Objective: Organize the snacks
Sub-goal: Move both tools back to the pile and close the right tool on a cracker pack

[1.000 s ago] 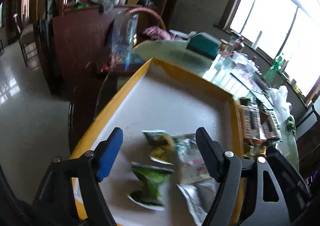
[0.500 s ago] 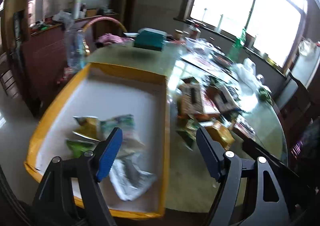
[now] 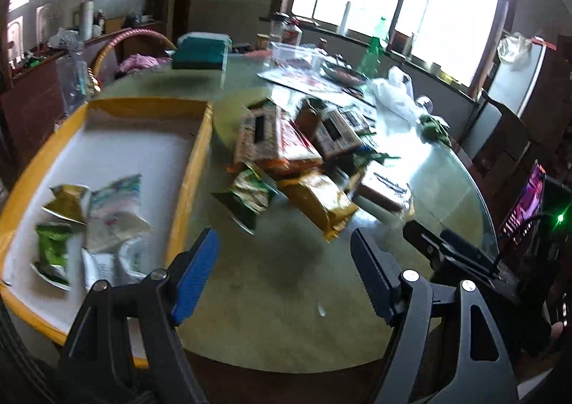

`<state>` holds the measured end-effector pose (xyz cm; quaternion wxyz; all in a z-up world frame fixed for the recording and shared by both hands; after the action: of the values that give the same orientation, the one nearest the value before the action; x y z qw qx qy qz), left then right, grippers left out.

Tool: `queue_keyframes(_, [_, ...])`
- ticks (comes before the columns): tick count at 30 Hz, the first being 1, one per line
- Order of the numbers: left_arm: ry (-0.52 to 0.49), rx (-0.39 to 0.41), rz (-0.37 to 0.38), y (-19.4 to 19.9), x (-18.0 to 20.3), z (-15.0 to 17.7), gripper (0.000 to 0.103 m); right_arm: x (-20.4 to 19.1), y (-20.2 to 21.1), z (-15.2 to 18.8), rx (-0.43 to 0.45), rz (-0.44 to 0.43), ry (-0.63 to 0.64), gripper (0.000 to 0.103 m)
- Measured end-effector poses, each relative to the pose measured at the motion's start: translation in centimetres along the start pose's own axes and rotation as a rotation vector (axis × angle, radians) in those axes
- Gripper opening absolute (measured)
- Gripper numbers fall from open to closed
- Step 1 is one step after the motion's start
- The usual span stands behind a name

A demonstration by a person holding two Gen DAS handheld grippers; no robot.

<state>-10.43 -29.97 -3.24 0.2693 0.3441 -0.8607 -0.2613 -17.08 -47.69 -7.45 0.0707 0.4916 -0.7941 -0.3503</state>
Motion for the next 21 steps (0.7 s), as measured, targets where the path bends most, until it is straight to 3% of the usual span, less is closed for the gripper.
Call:
queue_keyframes(4, [0.0,0.041,-0.018,-0.9,0.3,0.7,0.076,0.6,0.0,0.0,0.036,0.069,0.031,0.085])
queue_keyframes(8, [0.023,0.061,-0.05,-2.7,0.0,0.9,0.076,0.9,0.0,-0.4,0.042,0.069,0.056,0.085])
queue_keyframes(12, [-0.016,0.002,-0.11,-4.8,0.2,1.2,0.076,0.7,-0.7,-0.7,0.021,0.062,0.1,0.085])
queue_keyframes(15, [0.02,-0.051,-0.085,-6.0,-0.3,1.2,0.076,0.8,-1.6,-0.8,-0.027,0.024,0.099,0.084])
queue_keyframes(21, [0.021,-0.114,-0.114,-6.8,-0.3,0.9,0.076,0.7,-2.7,-1.5,-0.059,0.044,0.11,0.084])
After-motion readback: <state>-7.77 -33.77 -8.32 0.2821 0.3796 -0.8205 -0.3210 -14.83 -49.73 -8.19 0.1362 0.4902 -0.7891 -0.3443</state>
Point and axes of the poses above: each gripper's, at about its wrist camera, not at the fingertips, and y roughly against the way its jaws point, x to its right, z to its underside, the point moved 1 cm from there along -y, roughly the way its jaws point, and after that the axes turned 7 degrees about z, right-handed, at the moved point
